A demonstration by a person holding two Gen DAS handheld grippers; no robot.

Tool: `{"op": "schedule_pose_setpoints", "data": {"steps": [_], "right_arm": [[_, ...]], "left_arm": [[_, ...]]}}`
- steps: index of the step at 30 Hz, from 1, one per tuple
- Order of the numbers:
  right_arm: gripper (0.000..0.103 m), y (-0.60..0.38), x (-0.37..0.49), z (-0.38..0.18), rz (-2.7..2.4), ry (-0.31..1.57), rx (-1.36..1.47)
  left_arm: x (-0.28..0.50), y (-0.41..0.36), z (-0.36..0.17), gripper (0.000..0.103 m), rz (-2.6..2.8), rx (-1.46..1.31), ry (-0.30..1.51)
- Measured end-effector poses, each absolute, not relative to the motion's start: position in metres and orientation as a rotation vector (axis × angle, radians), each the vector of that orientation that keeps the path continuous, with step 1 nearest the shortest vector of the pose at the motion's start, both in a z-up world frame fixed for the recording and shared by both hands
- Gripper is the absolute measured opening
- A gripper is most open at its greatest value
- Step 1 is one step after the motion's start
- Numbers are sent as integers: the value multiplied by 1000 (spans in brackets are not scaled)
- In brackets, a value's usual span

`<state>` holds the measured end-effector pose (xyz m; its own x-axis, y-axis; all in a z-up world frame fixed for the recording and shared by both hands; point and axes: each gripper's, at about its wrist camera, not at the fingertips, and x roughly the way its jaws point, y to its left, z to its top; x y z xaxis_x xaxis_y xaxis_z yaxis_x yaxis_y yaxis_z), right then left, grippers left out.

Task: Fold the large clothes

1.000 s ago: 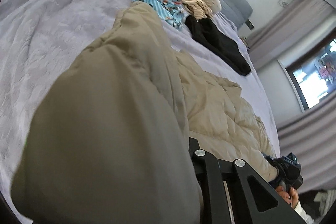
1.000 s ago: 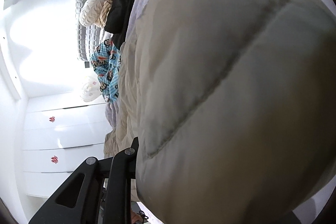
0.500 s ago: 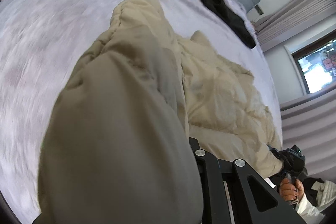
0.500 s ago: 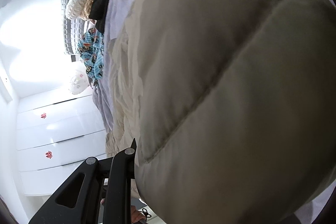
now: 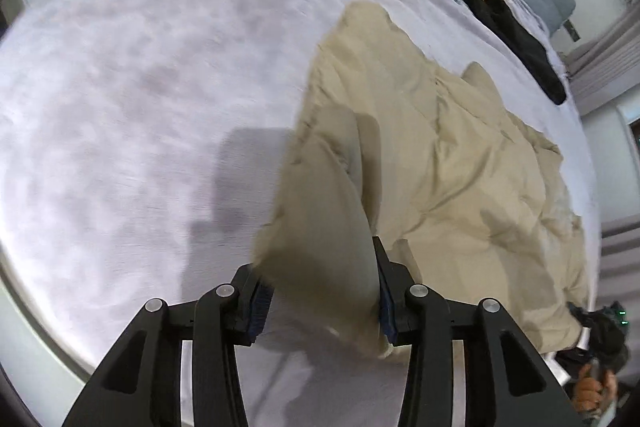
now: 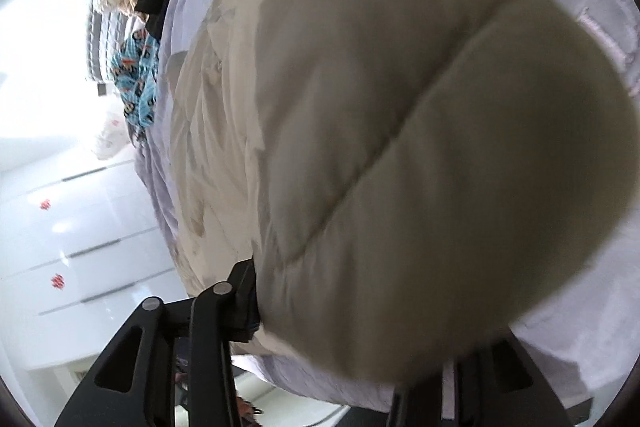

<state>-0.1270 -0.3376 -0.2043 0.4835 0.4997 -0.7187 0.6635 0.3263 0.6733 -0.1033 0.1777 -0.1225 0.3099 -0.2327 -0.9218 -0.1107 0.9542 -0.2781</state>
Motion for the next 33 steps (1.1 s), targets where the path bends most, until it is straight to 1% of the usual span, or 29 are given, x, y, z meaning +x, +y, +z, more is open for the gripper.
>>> {"op": "schedule_pose_setpoints", "data": {"steps": [2,5,8,10,16,18,20,22,26,27,28,29,33], "right_arm": [[50,-338,-124,-194,-154,1168,1275],[50,-339,-127,-183,-159,1187,1228],[50,-344,-101,-169,-145,1199,1192],[50,-327,-116,-162,-124,1215,1157],[50,-287,-107,-155,-55,1281,1002],[51,-269,-107,-147,-27,1304,908],[61,-253,-102,-136,-10,1311,817],[65,-240,-93,-124,7,1292,759],[66,-215,-74,-117,24,1268,715],[66,-212,-73,-118,18,1268,722],[66,-207,-68,-120,11,1271,735],[66,-205,-69,-122,10,1276,744],[66,-184,-60,-124,0,1295,724]], "left_arm": [[-109,184,-110,45,-35,-274,1234],[-113,191,-98,45,6,-242,1213],[-115,195,-92,45,29,-240,1229],[-115,190,-87,45,40,-238,1236],[-127,176,-69,45,20,-234,1280],[-128,172,-64,45,7,-217,1281],[-126,169,-61,45,-5,-200,1287],[-120,169,-59,45,-21,-182,1294],[-100,174,-61,46,-53,-150,1312],[-94,176,-62,61,-58,-137,1321],[-89,179,-62,84,-58,-129,1321],[-84,182,-61,90,-56,-120,1310],[-62,188,-63,91,-112,-84,1318]]}}
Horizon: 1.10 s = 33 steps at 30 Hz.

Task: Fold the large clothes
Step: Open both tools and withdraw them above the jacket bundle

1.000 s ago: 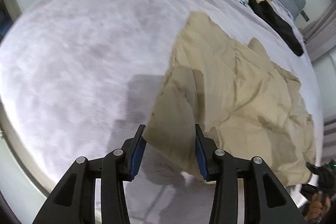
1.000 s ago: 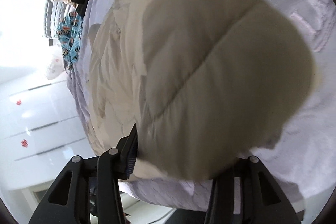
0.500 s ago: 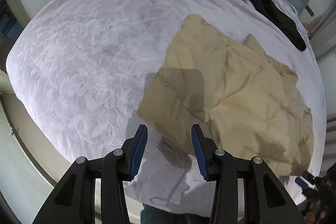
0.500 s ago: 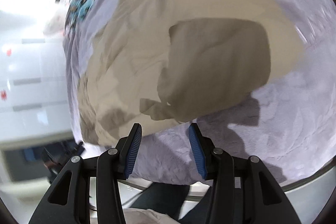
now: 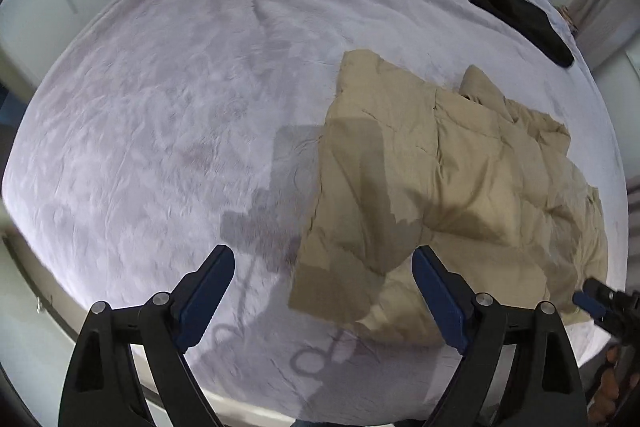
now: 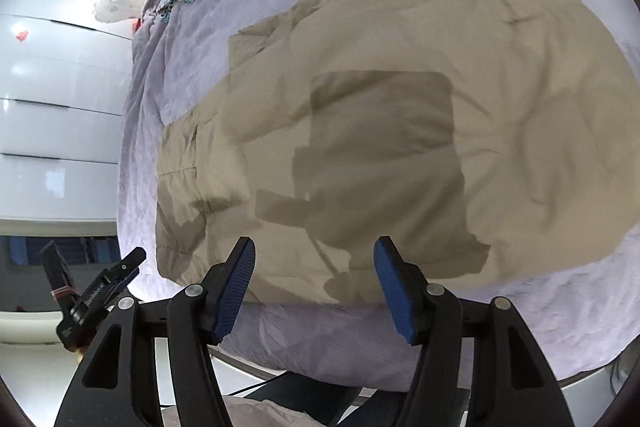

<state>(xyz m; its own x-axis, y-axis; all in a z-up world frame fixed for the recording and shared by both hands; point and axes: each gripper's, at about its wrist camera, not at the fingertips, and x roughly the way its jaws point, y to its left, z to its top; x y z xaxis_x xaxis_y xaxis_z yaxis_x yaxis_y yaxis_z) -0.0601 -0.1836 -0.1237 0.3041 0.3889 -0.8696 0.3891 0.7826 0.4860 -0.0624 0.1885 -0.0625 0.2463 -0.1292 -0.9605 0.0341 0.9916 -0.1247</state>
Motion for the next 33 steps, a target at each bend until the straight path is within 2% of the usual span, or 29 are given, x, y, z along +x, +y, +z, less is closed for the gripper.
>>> {"op": "schedule_pose_setpoints", "data": {"steps": [6,7,10,19,21,23,28,33], "right_arm": [[66,-158,-41,-126,-62,1336,691],[67,-156,-40,-125,-71,1340,684],[78,-146,-38,-123,-106,1346,649],[85,-143,-35,-137,-99,1384,633],[92,-145,-33,-140,-83,1398,624],[103,-146,-32,-140,-66,1396,622],[103,-144,-29,-140,-74,1371,567],[103,-140,-23,-155,-55,1479,550]], "left_arm": [[-36,193,-74,91,-180,-63,1335],[-33,193,-76,91,-198,-60,1337],[-23,188,-85,91,-233,-22,1347],[-13,176,-100,91,-227,1,1376],[-12,174,-100,91,-213,-3,1378],[-11,172,-102,91,-212,-13,1381],[-9,166,-112,91,-213,-8,1398],[-4,164,-121,91,-229,-24,1414]]}}
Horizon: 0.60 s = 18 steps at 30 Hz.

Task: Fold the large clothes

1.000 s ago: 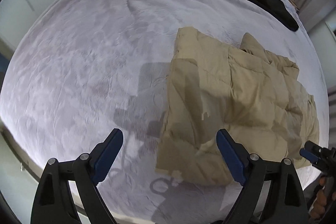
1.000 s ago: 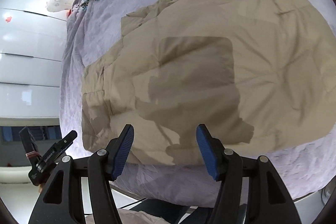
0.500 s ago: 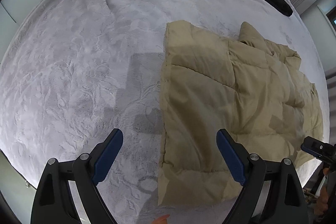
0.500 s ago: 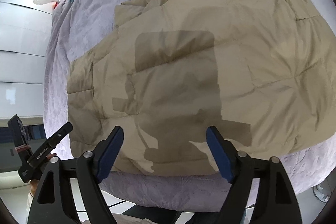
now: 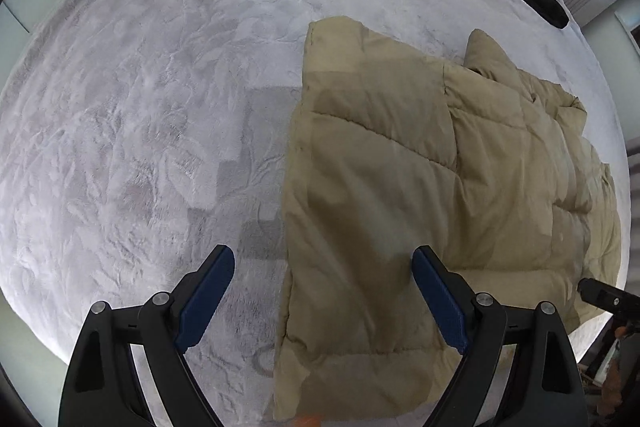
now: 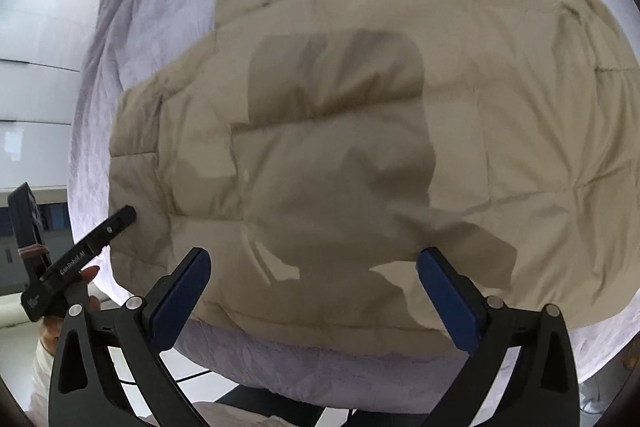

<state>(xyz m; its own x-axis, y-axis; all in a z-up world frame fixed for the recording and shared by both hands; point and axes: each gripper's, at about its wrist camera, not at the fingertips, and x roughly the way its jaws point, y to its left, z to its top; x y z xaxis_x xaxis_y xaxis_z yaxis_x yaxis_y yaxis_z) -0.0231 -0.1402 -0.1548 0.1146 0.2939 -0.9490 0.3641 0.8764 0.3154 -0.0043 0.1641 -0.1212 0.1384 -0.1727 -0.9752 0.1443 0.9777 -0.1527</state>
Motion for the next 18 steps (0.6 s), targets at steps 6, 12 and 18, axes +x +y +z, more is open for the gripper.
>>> {"op": "schedule_pose_setpoints", "data": {"steps": [6,12,18], "right_arm": [[103,-140,-23,-156,-68,1476,568],[103,-140,-24,-155,-75,1474,581],[103,-138,-24,-157,-82,1484,573]], "left_arm": [[6,172,-128,91,-315,-86,1440],[24,193,-132,91,-464,-217,1437],[42,208,-162,91,-645,-298,1542]]}}
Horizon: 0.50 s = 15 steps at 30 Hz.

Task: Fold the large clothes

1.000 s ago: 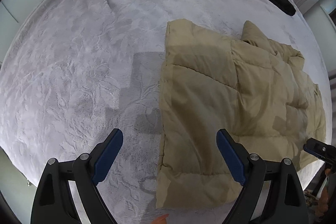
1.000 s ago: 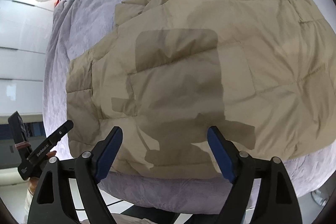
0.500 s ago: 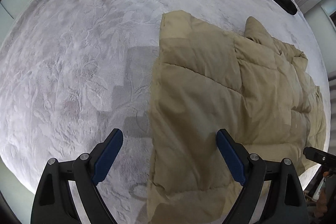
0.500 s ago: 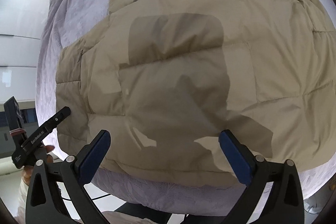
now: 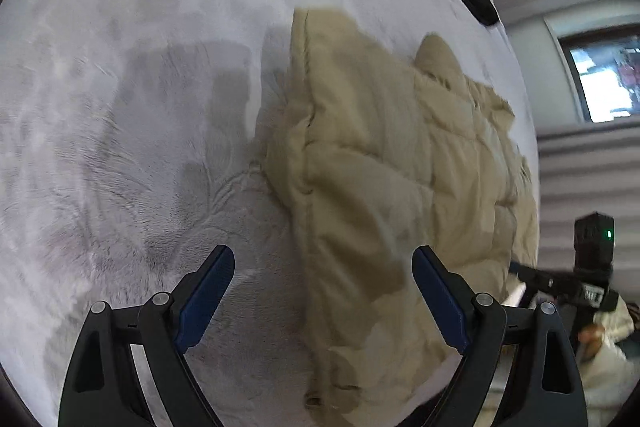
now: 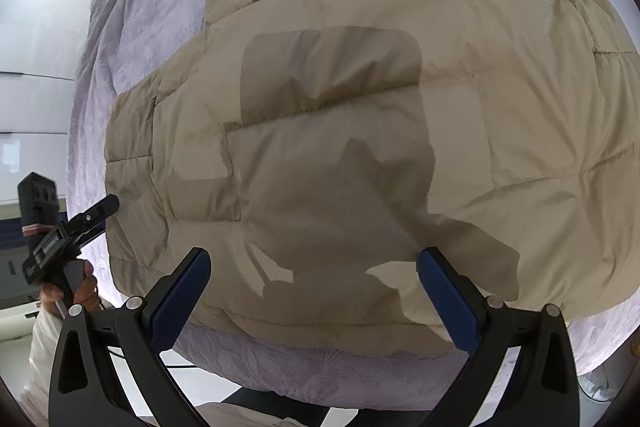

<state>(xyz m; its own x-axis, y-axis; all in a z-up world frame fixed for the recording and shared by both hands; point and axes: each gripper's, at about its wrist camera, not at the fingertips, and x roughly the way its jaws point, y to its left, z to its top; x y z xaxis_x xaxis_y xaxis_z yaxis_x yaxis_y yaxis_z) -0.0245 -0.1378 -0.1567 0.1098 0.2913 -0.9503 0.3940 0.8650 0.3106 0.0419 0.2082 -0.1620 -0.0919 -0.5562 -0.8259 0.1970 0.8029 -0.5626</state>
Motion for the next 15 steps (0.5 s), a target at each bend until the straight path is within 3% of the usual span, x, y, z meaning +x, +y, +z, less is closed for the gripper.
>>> {"op": "schedule_pose_setpoints", "data": {"steps": [15], "right_arm": [[103,-130,-22,-156,-69,1506,541]], "left_arm": [[58,139,-215,91,-947,-256,1649]]}}
